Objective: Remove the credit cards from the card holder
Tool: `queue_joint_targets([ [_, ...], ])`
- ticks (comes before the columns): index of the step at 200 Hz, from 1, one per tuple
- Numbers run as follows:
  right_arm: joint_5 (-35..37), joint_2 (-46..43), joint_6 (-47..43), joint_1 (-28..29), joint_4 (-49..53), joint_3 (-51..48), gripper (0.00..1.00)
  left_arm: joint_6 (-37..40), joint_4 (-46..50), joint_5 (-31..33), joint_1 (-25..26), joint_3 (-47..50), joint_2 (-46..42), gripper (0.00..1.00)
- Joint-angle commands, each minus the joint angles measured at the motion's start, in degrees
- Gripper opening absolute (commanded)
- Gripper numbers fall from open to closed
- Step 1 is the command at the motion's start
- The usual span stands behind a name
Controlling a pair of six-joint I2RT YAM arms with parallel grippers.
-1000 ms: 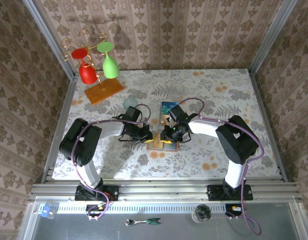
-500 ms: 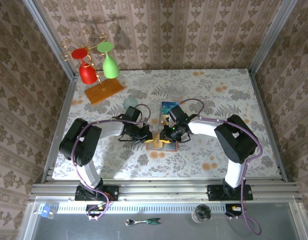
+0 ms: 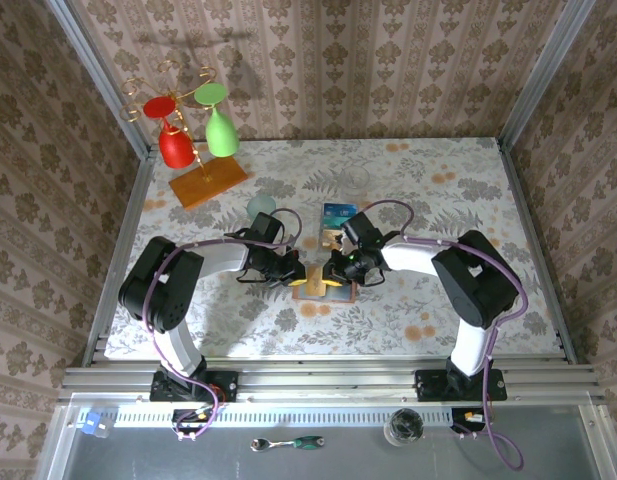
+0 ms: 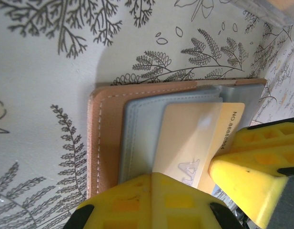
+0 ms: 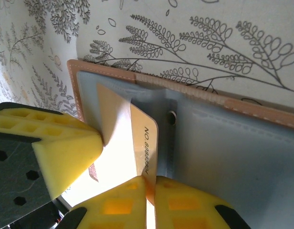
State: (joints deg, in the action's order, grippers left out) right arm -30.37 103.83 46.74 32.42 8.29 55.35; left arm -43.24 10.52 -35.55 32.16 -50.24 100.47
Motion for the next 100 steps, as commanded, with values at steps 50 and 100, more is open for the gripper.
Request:
queue_joint_targets([
  [50, 1.4, -4.6, -2.1, -1.5, 4.6, -1.7, 0.08, 1.2, 2.1, 0.8, -1.1, 1.9, -1.2, 0.0],
  [100, 3.2, -7.0, -3.8, -2.3, 8.5, -2.4, 0.07, 1.5, 2.6, 0.7, -1.4, 1.3, -1.2, 0.0],
])
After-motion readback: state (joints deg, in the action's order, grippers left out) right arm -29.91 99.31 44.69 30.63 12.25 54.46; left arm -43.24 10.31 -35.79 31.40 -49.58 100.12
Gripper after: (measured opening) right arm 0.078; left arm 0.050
